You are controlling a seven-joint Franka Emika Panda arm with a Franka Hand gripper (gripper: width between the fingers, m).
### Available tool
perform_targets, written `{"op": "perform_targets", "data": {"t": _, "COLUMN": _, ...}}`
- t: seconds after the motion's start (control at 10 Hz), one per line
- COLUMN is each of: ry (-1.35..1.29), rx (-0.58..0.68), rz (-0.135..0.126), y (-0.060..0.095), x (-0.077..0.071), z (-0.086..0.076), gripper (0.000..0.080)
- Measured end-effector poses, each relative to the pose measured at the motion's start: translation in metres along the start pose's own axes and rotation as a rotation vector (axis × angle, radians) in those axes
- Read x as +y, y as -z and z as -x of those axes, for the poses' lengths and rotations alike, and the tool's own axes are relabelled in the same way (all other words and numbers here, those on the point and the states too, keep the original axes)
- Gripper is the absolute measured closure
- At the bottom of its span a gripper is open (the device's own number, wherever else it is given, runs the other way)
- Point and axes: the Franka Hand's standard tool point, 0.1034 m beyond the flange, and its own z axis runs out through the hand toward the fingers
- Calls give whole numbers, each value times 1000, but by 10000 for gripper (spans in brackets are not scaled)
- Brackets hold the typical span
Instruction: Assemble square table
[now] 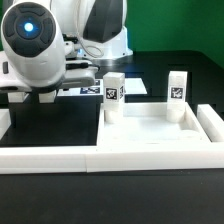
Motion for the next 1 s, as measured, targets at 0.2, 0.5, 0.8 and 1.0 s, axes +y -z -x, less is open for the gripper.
{"op": "perform_targets", "data": {"t": 0.2, "ry": 2, "rx": 0, "rz": 1, "y": 0, "x": 0, "z": 0, "gripper": 162}}
{"op": "perform_targets", "data": {"t": 0.5, "ry": 3, "rx": 0, "rz": 2, "y": 0, "x": -1, "z": 0, "gripper": 511}}
{"op": "perform_targets", "data": {"t": 0.8, "ry": 4, "rx": 0, "rz": 2, "y": 0, "x": -1, "z": 0, "gripper": 511}}
{"op": "perform_targets", "data": {"t": 1.0, "ry": 20, "rx": -2, "rz": 5, "y": 2, "x": 0, "z": 1, "gripper": 511}}
